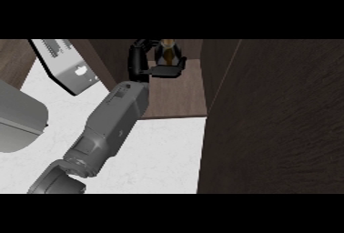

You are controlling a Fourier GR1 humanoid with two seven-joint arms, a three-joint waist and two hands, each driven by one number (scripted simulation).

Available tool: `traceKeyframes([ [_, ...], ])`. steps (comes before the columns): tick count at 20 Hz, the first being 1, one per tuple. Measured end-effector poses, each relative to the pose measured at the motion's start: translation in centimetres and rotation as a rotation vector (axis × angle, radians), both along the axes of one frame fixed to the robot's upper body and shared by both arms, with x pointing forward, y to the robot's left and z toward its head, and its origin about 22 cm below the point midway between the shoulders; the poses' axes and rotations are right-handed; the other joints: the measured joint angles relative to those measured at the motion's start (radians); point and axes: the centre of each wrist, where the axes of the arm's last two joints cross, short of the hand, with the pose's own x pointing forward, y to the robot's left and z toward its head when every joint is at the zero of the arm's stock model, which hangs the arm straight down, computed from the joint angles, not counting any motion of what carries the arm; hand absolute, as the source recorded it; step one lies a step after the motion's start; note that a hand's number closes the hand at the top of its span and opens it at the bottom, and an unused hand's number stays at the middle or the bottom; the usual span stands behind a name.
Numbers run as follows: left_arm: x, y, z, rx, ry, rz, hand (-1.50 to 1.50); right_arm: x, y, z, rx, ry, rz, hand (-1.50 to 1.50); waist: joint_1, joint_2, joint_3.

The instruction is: Pick up the wine, place it into the cabinet and close the cabinet

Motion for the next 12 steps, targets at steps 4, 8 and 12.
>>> traceKeyframes([
  [4,0.07,0.0,-0.15,-0.066,0.031,0.004,1.5,0.34,-0.14,0.09,0.001,-0.012,-0.003,-1.5,-0.001,-0.001,0.002],
  [8,0.13,0.22,-0.34,-0.111,0.038,0.001,1.5,0.3,0.31,-0.06,0.012,-0.012,0.024,-1.5,-0.01,0.0,0.003],
  [12,0.14,0.47,-0.61,-0.125,0.041,-0.004,1.5,0.19,0.37,-0.14,0.009,-0.006,0.031,-1.5,-0.015,0.001,0.004],
])
